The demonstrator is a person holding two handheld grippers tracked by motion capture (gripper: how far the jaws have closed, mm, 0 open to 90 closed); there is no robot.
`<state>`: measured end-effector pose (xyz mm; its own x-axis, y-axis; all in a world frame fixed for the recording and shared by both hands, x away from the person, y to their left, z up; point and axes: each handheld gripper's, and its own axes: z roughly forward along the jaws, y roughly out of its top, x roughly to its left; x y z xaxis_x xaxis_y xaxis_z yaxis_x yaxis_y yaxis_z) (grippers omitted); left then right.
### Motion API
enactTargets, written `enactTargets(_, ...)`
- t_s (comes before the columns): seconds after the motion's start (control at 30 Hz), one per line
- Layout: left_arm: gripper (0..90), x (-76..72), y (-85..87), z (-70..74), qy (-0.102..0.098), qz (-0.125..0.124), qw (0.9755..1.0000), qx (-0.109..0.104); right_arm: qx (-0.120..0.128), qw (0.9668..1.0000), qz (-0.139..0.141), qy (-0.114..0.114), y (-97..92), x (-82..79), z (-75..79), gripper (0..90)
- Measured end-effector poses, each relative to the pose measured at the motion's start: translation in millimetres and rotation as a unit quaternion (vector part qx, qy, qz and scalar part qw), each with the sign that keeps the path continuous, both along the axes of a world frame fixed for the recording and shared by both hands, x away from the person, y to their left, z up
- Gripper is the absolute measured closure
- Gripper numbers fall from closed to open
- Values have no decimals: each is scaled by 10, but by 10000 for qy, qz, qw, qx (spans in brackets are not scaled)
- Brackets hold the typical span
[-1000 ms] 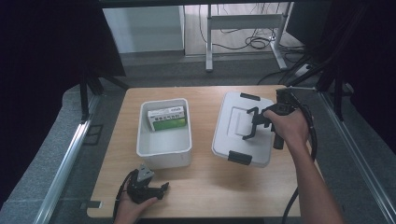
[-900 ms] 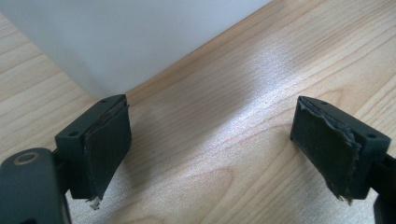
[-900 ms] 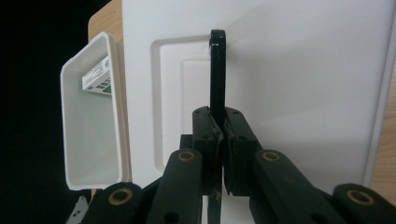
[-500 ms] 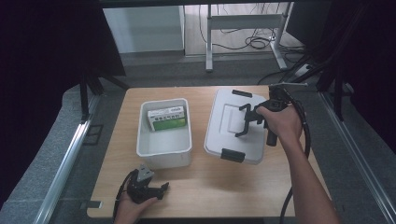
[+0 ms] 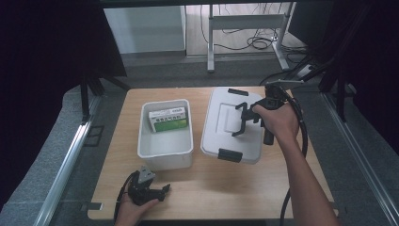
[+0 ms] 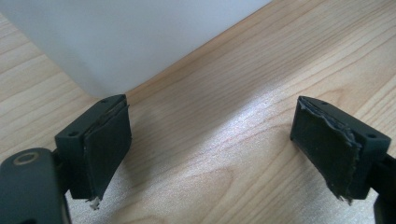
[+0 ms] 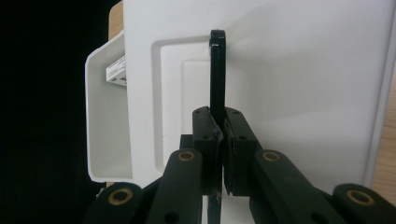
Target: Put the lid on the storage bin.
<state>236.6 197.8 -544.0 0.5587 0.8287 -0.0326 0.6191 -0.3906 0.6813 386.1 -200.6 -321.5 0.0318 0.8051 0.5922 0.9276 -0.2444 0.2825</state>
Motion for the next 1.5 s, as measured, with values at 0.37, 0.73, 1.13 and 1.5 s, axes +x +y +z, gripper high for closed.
enactTargets(0.37,123,0,0,0,0,-1,10000,0,-29,9999,99,-24,117,19,16,848)
enactTargets(0.73,123,1,0,-2,-7,2,10000,-3,-20,9997,224,-48,257,40,47,848)
enactTargets(1.13,123,1,0,-1,-6,0,10000,-2,2,9994,345,-44,403,60,78,849)
enactTargets(1.5,122,1,0,-2,-7,-1,10000,-5,-26,9991,413,-82,523,76,126,848)
